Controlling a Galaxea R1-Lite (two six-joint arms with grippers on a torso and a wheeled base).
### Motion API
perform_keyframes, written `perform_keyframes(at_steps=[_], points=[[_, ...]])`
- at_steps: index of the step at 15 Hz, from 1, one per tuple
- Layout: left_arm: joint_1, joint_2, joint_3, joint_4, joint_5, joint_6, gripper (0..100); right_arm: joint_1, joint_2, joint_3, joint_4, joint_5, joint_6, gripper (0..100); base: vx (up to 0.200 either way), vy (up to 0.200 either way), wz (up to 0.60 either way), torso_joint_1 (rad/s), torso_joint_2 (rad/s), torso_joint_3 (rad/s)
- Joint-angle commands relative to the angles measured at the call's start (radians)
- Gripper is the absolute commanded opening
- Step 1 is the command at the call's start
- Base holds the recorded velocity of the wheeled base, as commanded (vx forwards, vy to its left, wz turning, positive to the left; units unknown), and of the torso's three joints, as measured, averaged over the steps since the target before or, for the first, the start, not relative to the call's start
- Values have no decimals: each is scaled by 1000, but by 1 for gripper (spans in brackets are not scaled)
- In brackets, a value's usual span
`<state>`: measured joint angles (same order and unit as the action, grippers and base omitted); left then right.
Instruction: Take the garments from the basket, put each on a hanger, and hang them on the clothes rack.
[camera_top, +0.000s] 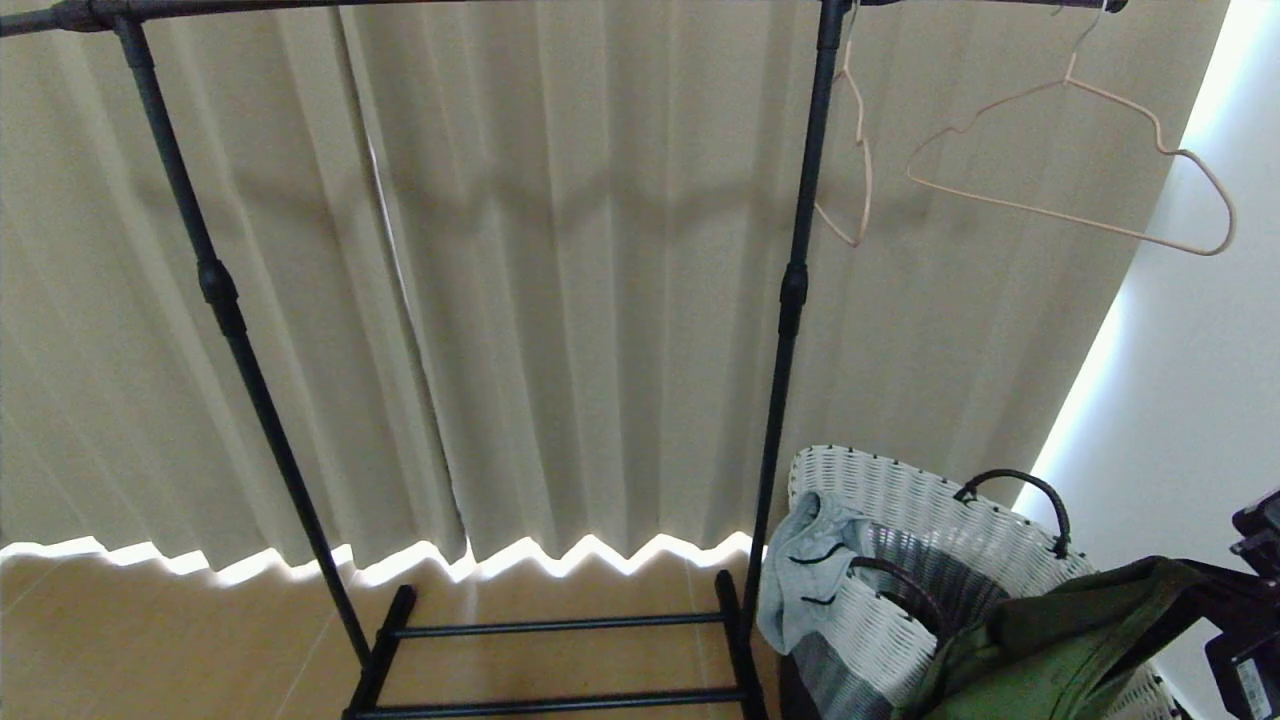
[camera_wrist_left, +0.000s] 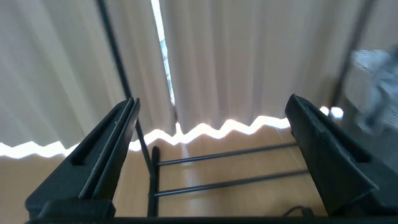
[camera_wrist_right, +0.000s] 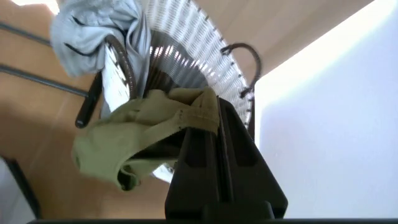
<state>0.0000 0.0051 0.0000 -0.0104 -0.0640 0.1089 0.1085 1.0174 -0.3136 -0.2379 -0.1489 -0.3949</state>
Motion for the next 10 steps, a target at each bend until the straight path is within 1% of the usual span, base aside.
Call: perform_keyframes(at_steps=[1,3,6,10], points=[[0,1,0,0,-10,6,100,8,-48,-19,6,0,1,0,0,0,0,0,0,0],[0,-1,0,0,-22,20,100,8,-46,-16,20,-1,-1,0,0,0,0,0,0,0],[0,1,0,0,-22,21,100,8,-40,-22,29,-1,-1,0,0,0,0,0,0,0],[0,-1,0,0,-22,20,100,8,-39,-21,31,-1,-1,0,-200,0,0,7,6,1]])
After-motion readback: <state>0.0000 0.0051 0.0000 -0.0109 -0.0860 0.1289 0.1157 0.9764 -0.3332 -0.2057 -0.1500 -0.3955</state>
